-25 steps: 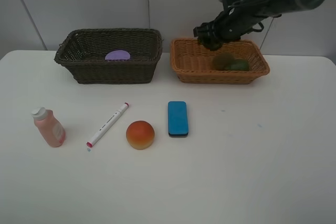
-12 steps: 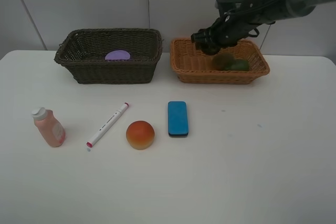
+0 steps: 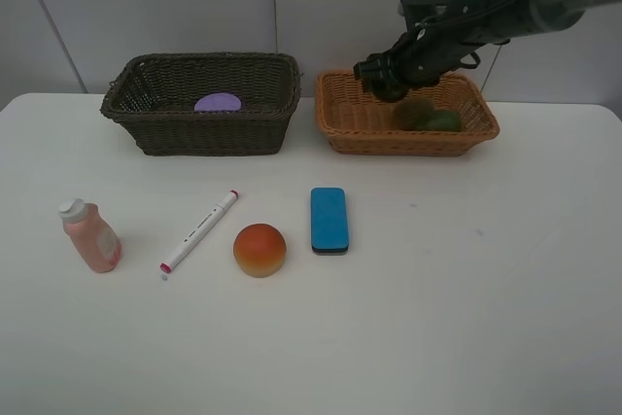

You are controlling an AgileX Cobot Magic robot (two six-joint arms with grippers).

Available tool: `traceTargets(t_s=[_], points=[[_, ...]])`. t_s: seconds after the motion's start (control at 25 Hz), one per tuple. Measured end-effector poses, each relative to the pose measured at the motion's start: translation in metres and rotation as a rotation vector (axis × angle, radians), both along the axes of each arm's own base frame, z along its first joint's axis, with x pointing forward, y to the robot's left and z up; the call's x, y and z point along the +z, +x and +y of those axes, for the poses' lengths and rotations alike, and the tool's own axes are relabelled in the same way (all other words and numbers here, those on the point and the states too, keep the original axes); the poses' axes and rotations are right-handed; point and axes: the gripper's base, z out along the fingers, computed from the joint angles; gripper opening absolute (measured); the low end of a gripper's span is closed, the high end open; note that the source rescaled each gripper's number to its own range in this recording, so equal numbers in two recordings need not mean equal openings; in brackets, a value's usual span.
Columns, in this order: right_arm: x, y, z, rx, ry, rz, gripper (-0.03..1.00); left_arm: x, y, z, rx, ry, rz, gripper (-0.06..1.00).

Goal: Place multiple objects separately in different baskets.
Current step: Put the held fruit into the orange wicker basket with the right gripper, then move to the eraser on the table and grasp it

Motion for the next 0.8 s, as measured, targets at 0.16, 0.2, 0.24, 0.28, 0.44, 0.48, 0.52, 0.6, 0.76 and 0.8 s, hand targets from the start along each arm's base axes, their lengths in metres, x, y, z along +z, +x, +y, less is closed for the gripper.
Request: traceTargets(t_s=[0.16, 0.2, 0.24, 0.28, 0.44, 0.48, 0.52, 0.6, 0.76, 0.8], points=[[-0.0001, -0.0001, -0.0001, 0.002, -0.004, 0.001, 0.52, 0.0, 0.0, 0.0, 0.0, 0.0, 0.0, 1.0], [-0.0001, 0.0, -0.0006, 0.001, -0.004, 0.001, 0.71, 0.0, 0.0, 0.0, 0.0, 0.0, 0.0, 1.0], [-0.0001, 0.0, -0.0006, 0.001, -0.004, 0.001, 0.81, 0.0, 0.0, 0.0, 0.0, 0.0, 0.0, 1.0], [-0.0001, 0.0, -0.0006, 0.002, -0.004, 0.001, 0.89, 0.0, 0.0, 0.0, 0.0, 0.0, 0.0, 1.0], [0.0001, 0.0001, 0.0, 0.022, -0.019, -0.007, 0.99, 0.0, 0.0, 0.0, 0.0, 0.0, 0.0, 1.0], [0.0001, 0.0, 0.0001, 0.022, -0.018, -0.007, 1.0, 0.0, 0.0, 0.0, 0.0, 0.0, 0.0, 1.0], [0.0001, 0.0, 0.0002, 0.023, -0.017, -0.007, 1.0, 0.0, 0.0, 0.0, 0.0, 0.0, 0.0, 1.0], [0.0001, 0.0, 0.0002, 0.023, -0.018, -0.007, 1.0, 0.0, 0.0, 0.0, 0.0, 0.0, 0.0, 1.0], [0.0001, 0.0, 0.0002, 0.023, -0.018, -0.007, 1.0, 0.0, 0.0, 0.0, 0.0, 0.0, 0.0, 1.0], [0.0001, 0.0, 0.0002, 0.023, -0.018, -0.007, 1.0, 0.0, 0.0, 0.0, 0.0, 0.0, 0.0, 1.0]])
